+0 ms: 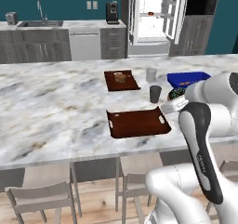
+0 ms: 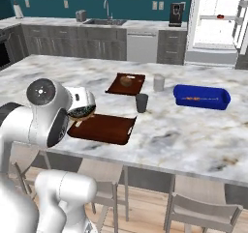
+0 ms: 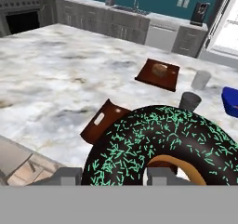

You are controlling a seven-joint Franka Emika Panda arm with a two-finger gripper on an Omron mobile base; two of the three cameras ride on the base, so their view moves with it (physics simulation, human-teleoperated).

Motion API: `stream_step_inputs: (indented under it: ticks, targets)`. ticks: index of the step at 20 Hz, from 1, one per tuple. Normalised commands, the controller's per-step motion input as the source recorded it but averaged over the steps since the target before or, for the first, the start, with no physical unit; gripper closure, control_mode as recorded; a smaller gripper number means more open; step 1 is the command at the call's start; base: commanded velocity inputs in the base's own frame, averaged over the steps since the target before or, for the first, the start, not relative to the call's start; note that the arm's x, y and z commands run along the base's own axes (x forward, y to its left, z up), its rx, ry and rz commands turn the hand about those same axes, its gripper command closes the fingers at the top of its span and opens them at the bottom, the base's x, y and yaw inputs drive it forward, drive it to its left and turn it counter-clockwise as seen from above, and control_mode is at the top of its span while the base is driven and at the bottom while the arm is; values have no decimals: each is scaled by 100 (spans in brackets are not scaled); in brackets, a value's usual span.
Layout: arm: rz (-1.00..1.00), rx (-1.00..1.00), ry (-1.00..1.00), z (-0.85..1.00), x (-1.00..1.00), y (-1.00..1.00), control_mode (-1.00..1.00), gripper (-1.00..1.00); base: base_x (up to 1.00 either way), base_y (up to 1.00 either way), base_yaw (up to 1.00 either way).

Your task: Take the donuts from the fridge and place them on the empty tray on the dining counter.

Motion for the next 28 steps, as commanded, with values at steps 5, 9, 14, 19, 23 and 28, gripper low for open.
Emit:
stream_step_inputs:
  ticks: [5,9,14,19,23,28]
  targets:
    - [3,2,12,-50,99,-13,-100,100,0,0,0]
    - [0,0,29,-26,61,-1,-100,100,0,0,0]
    - [-1,-2,23,-29,44,0,-100,100,0,0,0]
    - [0,-2,8,-53,37,-3,-100,100,0,0,0]
    - [-1,-4,0,-64,37,0,-100,100,0,0,0]
    - [-4,0,0,-48,47,0,-100,100,0,0,0]
